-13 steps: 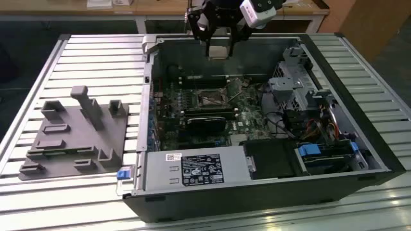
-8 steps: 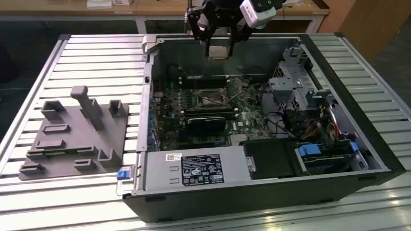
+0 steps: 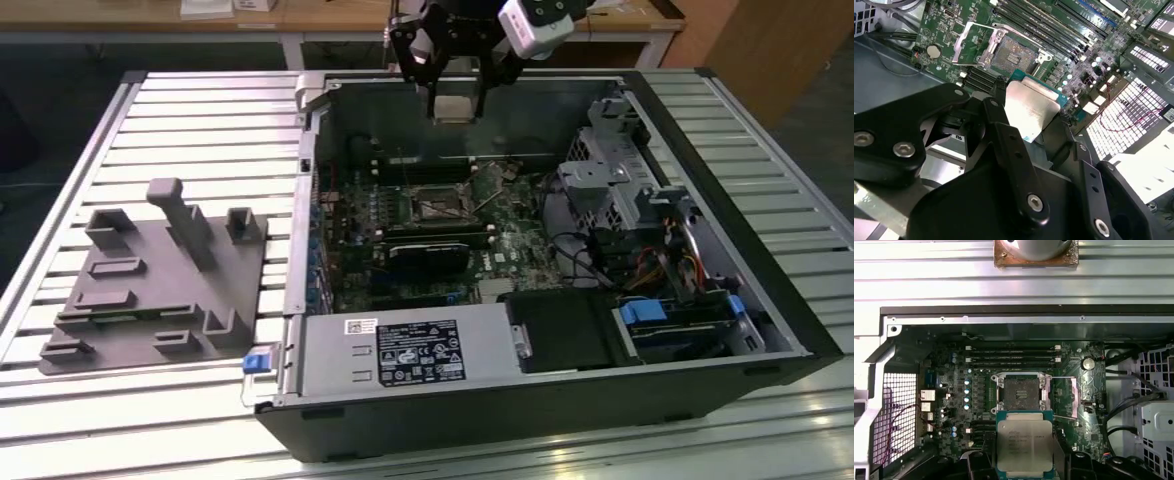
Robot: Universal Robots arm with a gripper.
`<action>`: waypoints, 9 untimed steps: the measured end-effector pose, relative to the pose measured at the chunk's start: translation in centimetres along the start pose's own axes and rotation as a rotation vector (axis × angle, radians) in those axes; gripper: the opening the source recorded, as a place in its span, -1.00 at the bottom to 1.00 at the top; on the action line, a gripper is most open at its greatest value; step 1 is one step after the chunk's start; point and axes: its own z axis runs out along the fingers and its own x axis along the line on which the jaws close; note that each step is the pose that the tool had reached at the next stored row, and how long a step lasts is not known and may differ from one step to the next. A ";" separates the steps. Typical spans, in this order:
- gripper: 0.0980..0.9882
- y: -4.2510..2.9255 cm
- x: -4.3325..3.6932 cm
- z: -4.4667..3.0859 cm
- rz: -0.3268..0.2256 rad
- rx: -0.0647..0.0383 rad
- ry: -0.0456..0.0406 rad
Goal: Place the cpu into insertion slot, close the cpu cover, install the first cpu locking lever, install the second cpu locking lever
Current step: 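Place the cpu into insertion slot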
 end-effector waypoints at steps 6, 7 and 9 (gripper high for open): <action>-0.01 -0.08 -0.02 0.89 0.000 0.000 -0.0033; -0.01 -0.10 -0.02 1.07 0.000 0.000 -0.0045; -0.01 -0.13 -0.03 1.42 -0.001 0.000 -0.0058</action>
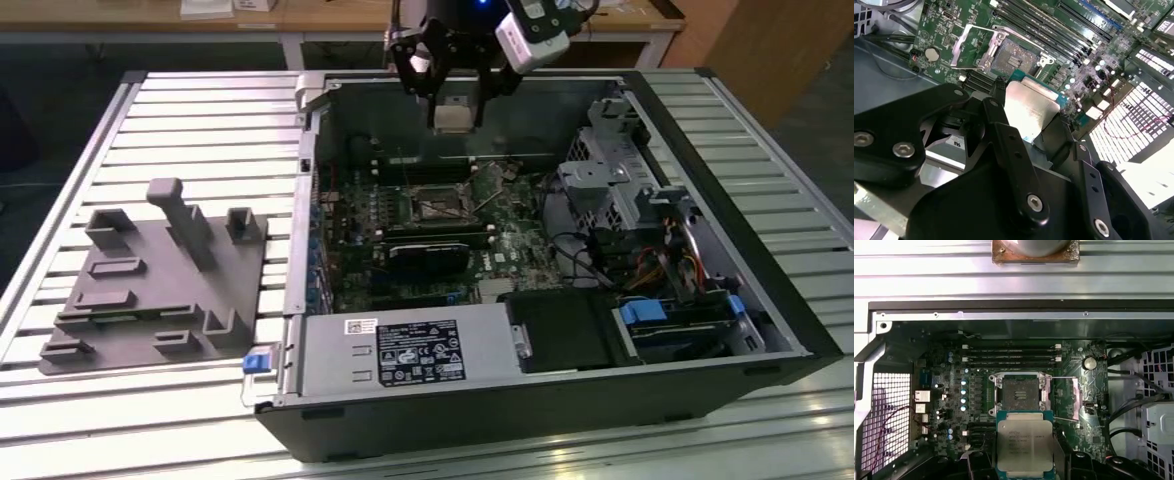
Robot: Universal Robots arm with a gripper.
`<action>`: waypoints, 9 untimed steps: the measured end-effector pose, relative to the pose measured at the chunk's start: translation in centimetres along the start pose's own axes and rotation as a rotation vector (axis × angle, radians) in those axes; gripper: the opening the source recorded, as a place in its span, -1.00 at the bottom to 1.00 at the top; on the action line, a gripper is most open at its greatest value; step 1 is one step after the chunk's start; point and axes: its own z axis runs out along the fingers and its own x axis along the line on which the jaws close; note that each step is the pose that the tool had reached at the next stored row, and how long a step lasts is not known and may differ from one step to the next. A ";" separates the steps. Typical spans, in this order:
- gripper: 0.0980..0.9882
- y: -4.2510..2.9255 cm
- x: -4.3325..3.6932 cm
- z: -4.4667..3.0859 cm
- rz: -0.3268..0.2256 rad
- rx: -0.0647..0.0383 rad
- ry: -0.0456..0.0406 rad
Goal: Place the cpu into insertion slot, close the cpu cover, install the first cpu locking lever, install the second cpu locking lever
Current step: 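Place the cpu into insertion slot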
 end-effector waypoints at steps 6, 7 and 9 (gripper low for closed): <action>-0.01 -0.09 -0.01 0.97 0.000 0.000 -0.0005; -0.01 -0.10 -0.01 1.11 0.000 0.000 -0.0004; -0.01 -0.13 -0.02 1.44 0.000 0.000 -0.0004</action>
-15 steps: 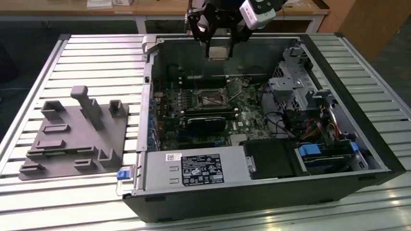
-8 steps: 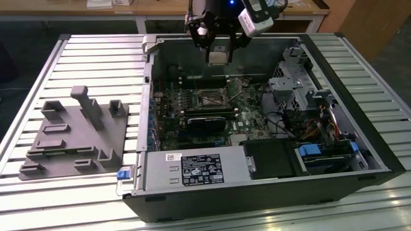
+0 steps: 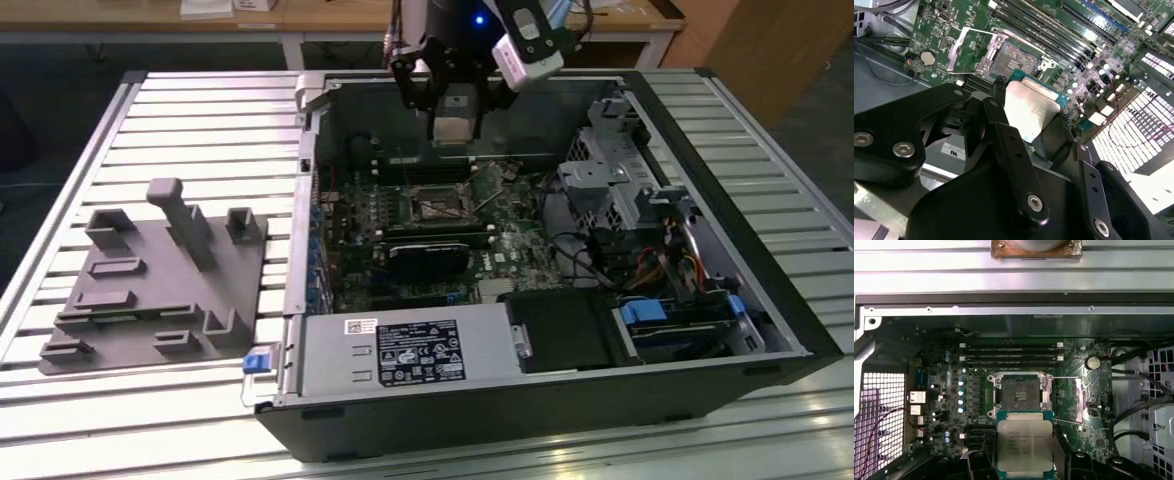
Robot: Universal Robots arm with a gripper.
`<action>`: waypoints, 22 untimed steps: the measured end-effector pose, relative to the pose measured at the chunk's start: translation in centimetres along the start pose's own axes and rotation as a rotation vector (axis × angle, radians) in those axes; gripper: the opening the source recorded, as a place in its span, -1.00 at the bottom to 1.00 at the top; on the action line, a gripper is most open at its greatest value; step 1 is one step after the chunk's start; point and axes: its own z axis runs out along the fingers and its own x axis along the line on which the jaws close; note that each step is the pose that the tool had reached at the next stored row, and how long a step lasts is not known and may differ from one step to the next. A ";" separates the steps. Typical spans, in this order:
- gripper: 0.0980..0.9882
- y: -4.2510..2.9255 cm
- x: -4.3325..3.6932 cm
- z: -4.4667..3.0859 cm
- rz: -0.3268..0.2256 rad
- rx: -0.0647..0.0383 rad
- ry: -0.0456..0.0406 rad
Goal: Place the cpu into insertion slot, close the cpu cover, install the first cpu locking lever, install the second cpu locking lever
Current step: 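Place the cpu into insertion slot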
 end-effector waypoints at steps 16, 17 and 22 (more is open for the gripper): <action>-0.01 -0.08 0.07 2.56 -0.003 0.001 -0.0190; -0.01 -0.03 0.09 2.74 -0.004 0.001 -0.0214; -0.01 0.32 0.15 3.47 -0.008 0.001 -0.0297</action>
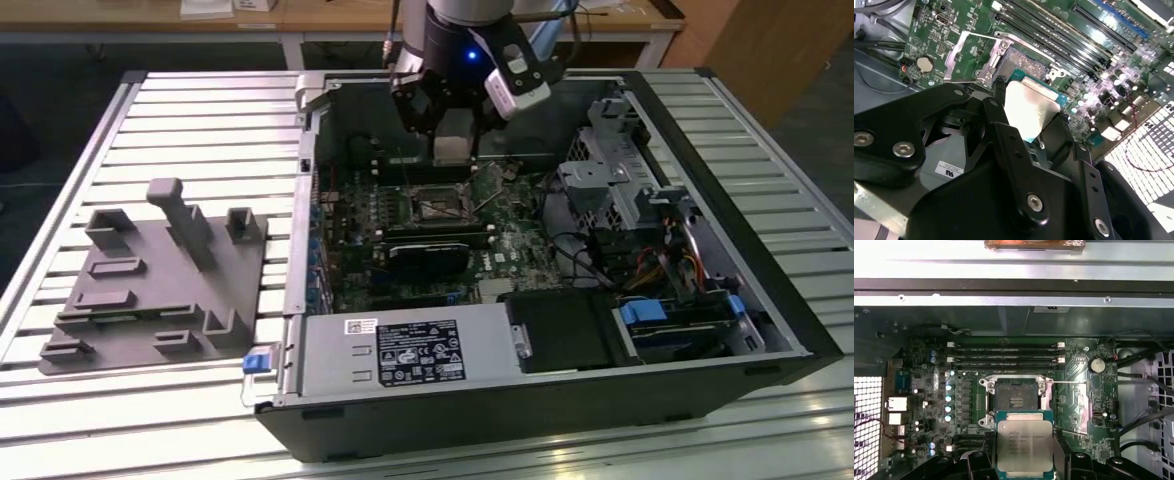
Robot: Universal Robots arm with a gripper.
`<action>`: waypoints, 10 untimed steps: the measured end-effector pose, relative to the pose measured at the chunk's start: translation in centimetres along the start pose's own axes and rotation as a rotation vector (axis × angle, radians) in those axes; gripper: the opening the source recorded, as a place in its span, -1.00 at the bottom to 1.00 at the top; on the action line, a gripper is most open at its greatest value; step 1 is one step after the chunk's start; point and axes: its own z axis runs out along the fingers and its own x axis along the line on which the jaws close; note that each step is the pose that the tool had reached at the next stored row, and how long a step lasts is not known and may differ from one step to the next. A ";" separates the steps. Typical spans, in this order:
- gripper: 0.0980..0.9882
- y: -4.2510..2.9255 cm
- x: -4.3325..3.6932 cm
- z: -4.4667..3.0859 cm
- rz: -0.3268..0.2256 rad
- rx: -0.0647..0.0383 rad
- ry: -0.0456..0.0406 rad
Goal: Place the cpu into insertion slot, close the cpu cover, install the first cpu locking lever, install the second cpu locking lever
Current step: 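Place the cpu into insertion slot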
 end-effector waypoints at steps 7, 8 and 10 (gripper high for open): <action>-0.01 0.41 0.20 0.76 -0.004 0.001 -0.0045; -0.01 0.41 0.22 0.85 -0.004 0.002 -0.0044; -0.01 0.40 0.27 1.05 -0.003 0.003 -0.0048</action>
